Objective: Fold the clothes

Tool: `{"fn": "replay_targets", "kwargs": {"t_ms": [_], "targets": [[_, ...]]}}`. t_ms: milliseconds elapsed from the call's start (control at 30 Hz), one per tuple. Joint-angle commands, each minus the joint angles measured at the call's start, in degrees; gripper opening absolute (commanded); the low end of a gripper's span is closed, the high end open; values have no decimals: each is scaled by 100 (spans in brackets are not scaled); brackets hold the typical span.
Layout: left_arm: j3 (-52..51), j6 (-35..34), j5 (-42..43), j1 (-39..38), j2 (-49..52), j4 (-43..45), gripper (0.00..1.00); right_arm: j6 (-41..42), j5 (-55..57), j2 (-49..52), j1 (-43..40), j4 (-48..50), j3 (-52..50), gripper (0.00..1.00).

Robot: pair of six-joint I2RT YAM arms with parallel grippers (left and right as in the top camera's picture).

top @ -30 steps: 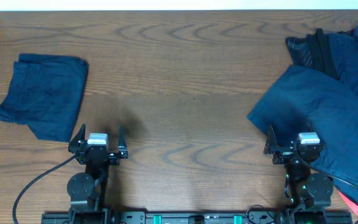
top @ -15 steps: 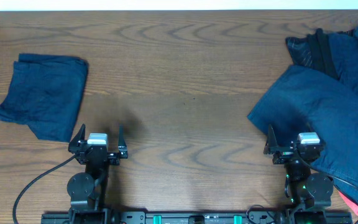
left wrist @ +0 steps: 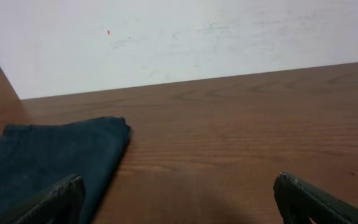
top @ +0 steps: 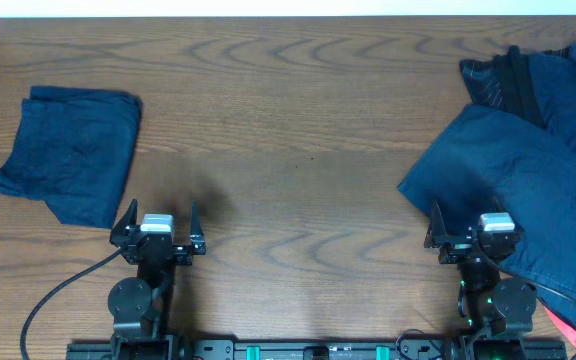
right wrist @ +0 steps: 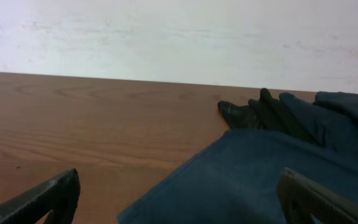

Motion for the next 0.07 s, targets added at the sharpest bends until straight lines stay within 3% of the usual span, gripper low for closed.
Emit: {"fn": "replay_targets", "kwargs": {"t_ms": [0,33], "targets": [[-87,-7,-20,-22,-35,-214,98,59,20,-35,-52,-24,-7,99],[-87,-7,-20,-22,-35,-214,98,59,20,-35,-52,-26,-7,99]]}}
